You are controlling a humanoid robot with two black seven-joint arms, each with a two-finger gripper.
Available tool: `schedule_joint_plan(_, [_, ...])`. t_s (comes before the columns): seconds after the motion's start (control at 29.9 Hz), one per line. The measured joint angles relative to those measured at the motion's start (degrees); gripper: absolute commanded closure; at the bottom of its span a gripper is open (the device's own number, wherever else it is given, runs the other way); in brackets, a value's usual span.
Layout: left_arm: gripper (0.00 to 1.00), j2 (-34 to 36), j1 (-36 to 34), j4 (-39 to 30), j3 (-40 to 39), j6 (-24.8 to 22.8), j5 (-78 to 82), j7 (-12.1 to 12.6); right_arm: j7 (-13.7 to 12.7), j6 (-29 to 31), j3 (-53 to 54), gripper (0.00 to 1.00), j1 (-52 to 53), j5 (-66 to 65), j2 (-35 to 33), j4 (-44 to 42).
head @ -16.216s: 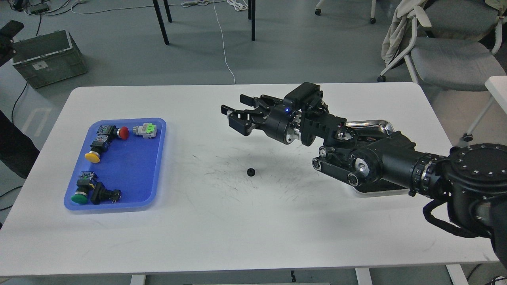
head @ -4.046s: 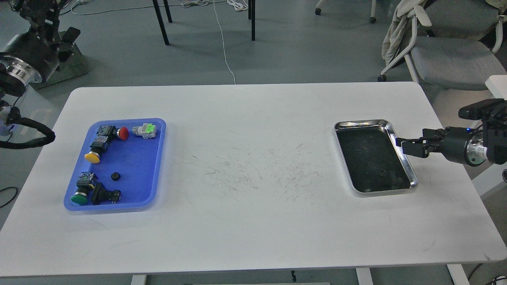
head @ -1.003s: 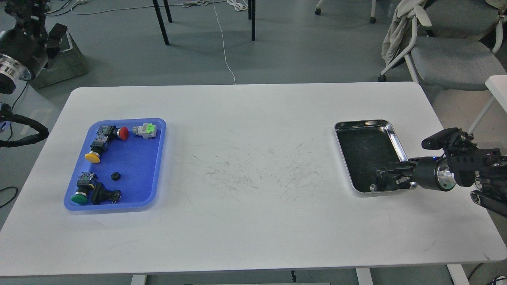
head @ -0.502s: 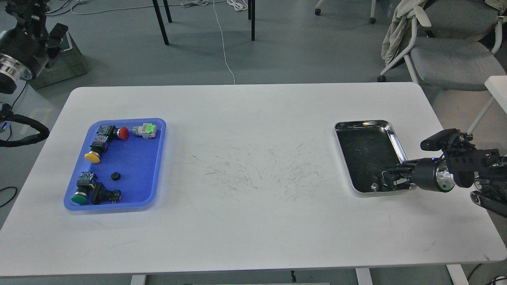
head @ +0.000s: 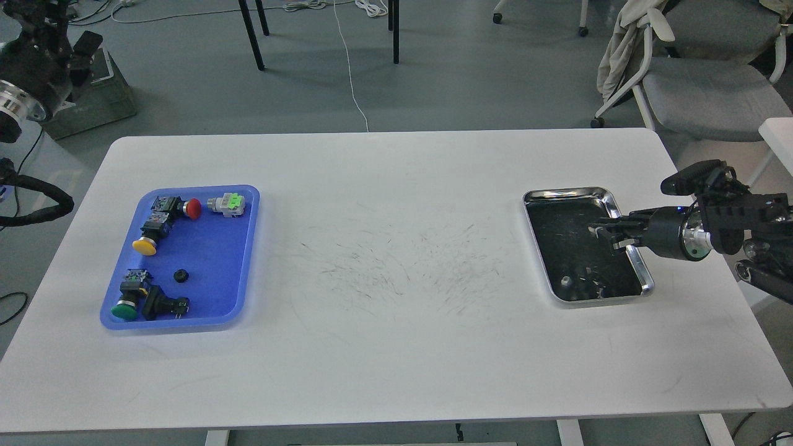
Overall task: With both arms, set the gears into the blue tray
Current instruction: 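Lift the right gripper up out of the metal tray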
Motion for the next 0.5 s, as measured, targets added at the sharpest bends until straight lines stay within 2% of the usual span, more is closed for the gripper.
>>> schedule_joint_plan(0.23, [0.03,0.9,-0.2,-0.6,0.0,-0.1,-0.3,0.0,-0.4,-1.9,14.6,0.99,0.6,0.1,2.5,-5.2])
schedule_joint_plan(0.33, [0.03,1.6,-0.3,-0.9,-0.1,-0.1,-0.4,0.0,-0.7,-3.6,18.5,0.99,2.7,0.1,7.5,-8.6])
schedule_joint_plan(0.5, [0.03,2.2,-1.0,-1.1,-0.1,-0.1,-0.5,0.0,-0.8,-8.3,18.8,0.99,5.7,-0.1,16.4,-14.0])
